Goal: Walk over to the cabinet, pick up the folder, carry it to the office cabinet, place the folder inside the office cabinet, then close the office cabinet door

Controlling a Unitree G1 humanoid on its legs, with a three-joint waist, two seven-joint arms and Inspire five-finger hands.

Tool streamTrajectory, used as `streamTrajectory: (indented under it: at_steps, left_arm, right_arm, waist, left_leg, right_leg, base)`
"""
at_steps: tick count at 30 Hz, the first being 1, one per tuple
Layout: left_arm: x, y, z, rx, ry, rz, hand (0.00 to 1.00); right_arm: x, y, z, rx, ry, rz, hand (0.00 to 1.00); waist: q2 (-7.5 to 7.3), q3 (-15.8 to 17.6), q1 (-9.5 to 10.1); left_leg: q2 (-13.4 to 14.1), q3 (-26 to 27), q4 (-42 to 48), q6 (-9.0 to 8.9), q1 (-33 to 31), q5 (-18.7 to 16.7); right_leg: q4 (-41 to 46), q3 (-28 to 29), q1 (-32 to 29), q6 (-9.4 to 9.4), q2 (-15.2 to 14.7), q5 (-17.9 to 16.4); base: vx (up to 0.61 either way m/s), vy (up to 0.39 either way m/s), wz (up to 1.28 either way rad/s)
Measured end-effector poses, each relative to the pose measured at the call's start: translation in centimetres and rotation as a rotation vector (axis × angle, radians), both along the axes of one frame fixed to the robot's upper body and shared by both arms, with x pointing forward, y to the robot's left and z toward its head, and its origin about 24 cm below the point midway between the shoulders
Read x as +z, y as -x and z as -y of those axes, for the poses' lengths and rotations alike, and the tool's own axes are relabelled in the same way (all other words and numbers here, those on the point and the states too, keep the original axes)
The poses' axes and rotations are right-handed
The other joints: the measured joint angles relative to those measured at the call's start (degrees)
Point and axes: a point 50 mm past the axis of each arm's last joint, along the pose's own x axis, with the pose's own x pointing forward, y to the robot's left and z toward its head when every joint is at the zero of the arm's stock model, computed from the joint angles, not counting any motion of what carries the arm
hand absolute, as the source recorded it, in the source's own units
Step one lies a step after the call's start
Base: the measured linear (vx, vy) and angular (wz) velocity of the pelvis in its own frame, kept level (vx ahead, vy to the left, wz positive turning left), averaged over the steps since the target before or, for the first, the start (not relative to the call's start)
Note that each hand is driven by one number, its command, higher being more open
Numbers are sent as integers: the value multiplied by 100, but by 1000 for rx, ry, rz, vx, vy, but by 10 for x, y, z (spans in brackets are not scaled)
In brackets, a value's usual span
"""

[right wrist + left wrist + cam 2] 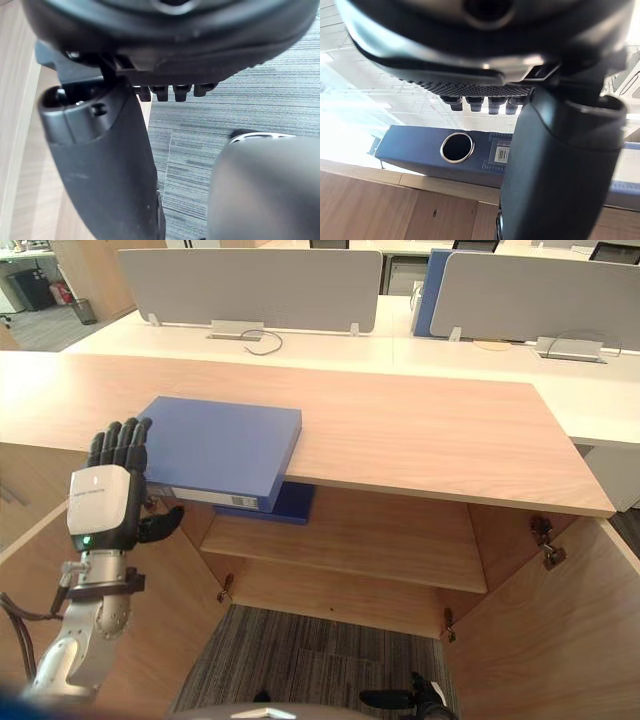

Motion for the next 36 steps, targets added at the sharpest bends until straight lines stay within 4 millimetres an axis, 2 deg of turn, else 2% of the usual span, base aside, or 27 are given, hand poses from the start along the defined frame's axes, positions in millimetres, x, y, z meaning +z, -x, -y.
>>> streamTrajectory:
  at_steps: [4, 7, 8, 12, 18, 21, 23, 26, 27, 28, 30, 31, 33, 34, 36]
  left_arm:
    - [2, -9, 2, -22, -25, -1, 100]
    - [-3, -13, 8, -57, -40, -33, 100]
    - [-7, -14, 10, -66, -39, -49, 0]
    - [-8, -19, 11, -71, -59, -63, 0]
    - [0, -27, 14, -101, -88, -36, 0]
    - [-2, -26, 15, -108, -134, -18, 0]
    - [14, -29, 18, -119, -121, 68, 0]
    - [26, -28, 23, -145, -83, 98, 0]
    - [32, -21, 34, -180, -20, 122, 0]
    - [33, -19, 37, -190, -6, 128, 0]
    - [40, 7, 65, -331, 168, 166, 0]
    - [41, 9, 68, -352, 188, 169, 0]
    - [50, 24, 85, -537, 432, 173, 0]
    - [50, 25, 86, -556, 462, 171, 0]
    - [52, 29, 86, -659, 701, 156, 0]
  right_arm:
    - [1, -3, 0, 15, 4, 7, 100]
    - [1, -4, 0, 21, 6, 12, 100]
    - [2, -5, 0, 22, 6, 16, 100]
    - [2, -4, 1, 22, 8, 16, 100]
    - [1, -4, 1, 22, 9, 14, 100]
    - [1, -2, 1, 21, 9, 10, 100]
    - [1, 0, 1, 23, 9, 5, 100]
    - [1, 0, 0, 27, 9, 5, 100]
    - [0, 3, 1, 25, 10, -2, 100]
    - [0, 3, 1, 24, 10, -3, 100]
    - [-2, 10, 2, 8, 11, -27, 100]
    - [-2, 11, 3, 7, 11, -32, 100]
    - [-4, 19, 3, -5, 7, -61, 100]
    - [-4, 20, 3, -7, 7, -62, 100]
    - [-4, 23, 4, -52, -7, -58, 100]
  waist:
    - [33, 21, -42]
    - [36, 22, -82]
    - [36, 22, -123]
    - [36, 22, -178]
    - [35, 21, -183]
    - [28, 15, -157]
    - [15, -47, -129]
    - [29, -88, -174]
    - [27, -110, -174]
    - [26, -111, -174]
    - [-3, -126, -177]
    - [-6, -128, -177]
    - [2, -135, -169]
    - [6, -137, -169]
    - [38, -158, -191]
  left_leg:
    - [2, 72, 0, -8, 40, -11]
    - [2, 128, 0, -14, 75, -28]
    - [2, 132, 0, -14, 74, -29]
    - [4, 168, 0, -15, 78, -31]
    - [4, 223, 0, -15, 86, -32]
    - [4, 235, 0, -15, 92, -32]
    - [3, 236, -1, -15, 112, -32]
    - [-6, 246, -2, -6, 172, -39]
    - [-10, 261, -2, -8, 168, -41]
    - [-11, 261, -2, -10, 167, -42]
    - [-14, 271, -2, -24, 165, -52]
    - [-14, 271, -2, -24, 165, -52]
    - [-13, 271, -2, -25, 172, -53]
    - [-13, 272, -3, -25, 173, -53]
    - [-9, 294, -27, -25, 188, -54]
  right_leg:
    - [-7, 59, 0, -4, 3, 6]
    - [-10, 127, -2, -3, 3, 12]
    - [-17, 133, -4, -1, 3, 19]
    - [-57, 169, -8, 5, 9, 54]
    - [-137, 214, 0, 15, 12, 121]
    - [-147, 229, 2, 16, 14, 138]
    - [-150, 231, 17, 15, 11, 146]
    - [-164, 242, 75, 20, 1, 154]
    - [-157, 260, 60, 20, -3, 154]
    - [-157, 261, 59, 20, -5, 154]
    - [-157, 270, 54, 20, -7, 154]
    - [-156, 270, 55, 20, -7, 154]
    - [-145, 271, 58, 18, -5, 152]
    - [-141, 272, 58, 17, -5, 152]
    - [-122, 300, 48, 14, -2, 149]
  base:
    - [0, -8, -9]
    - [-9, -3, -10]
    - [-16, -6, -3]
    - [-15, -4, -4]
    - [-21, -2, -5]
    - [-30, -5, -2]
    - [-15, -3, 0]
    - [-9, -2, -1]
    - [0, 0, 0]
    - [0, 0, 0]
    - [0, 0, 0]
    - [0, 0, 0]
    - [0, 0, 0]
    - [0, 0, 0]
    - [-39, -11, -5]
